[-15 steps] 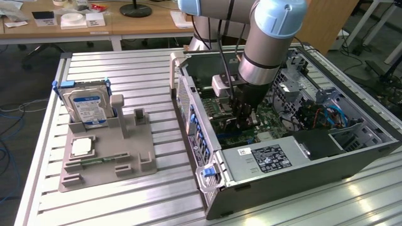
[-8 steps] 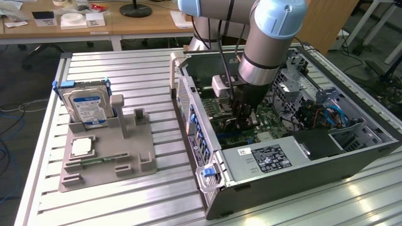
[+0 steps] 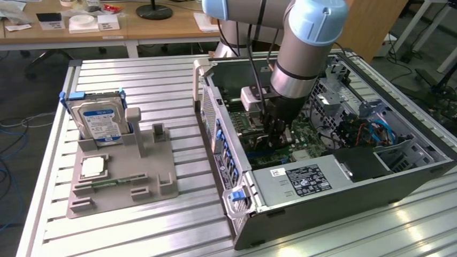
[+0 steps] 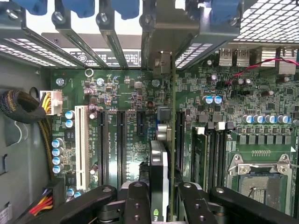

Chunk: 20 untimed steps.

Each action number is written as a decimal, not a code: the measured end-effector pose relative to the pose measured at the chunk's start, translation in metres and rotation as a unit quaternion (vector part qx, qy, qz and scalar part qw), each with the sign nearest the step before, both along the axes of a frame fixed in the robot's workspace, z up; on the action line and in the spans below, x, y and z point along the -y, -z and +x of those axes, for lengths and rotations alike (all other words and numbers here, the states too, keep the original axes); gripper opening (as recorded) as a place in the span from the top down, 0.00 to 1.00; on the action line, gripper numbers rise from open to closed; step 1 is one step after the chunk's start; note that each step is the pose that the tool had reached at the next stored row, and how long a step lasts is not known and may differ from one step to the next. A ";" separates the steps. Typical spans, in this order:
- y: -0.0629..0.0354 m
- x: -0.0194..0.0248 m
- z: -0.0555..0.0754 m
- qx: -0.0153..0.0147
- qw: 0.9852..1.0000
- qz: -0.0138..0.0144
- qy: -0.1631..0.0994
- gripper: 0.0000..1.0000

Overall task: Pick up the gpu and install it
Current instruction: 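Insert the gpu into the slot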

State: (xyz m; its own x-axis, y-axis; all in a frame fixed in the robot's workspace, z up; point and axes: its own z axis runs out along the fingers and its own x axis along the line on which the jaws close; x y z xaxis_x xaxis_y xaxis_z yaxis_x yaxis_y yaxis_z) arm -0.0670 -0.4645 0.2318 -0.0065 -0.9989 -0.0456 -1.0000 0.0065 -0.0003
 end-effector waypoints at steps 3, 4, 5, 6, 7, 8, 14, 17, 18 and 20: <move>0.0027 -0.0001 0.000 0.000 1.000 0.000 0.000 0.72; 0.0032 0.0000 0.000 0.000 1.000 0.000 0.000 0.72; 0.0033 0.0000 0.000 0.000 1.000 0.000 0.000 0.72; 0.0033 0.0000 0.000 0.000 1.000 0.000 0.000 0.72; 0.0034 0.0000 0.000 0.000 1.000 0.000 0.000 0.72; 0.0034 -0.0001 0.000 0.000 1.000 0.000 0.000 0.72; -0.0003 -0.0001 0.000 0.000 1.000 0.001 0.000 0.72; -0.0004 -0.0001 0.000 0.000 1.000 0.001 0.000 0.72; -0.0005 -0.0001 0.000 0.000 1.000 0.001 0.000 0.72; -0.0005 -0.0001 0.000 0.000 1.000 0.000 0.000 0.72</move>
State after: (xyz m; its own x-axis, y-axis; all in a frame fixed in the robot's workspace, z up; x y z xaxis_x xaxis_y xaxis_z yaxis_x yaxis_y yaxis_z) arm -0.0669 -0.4644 0.2323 -0.0065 -0.9989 -0.0465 -1.0000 0.0065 -0.0004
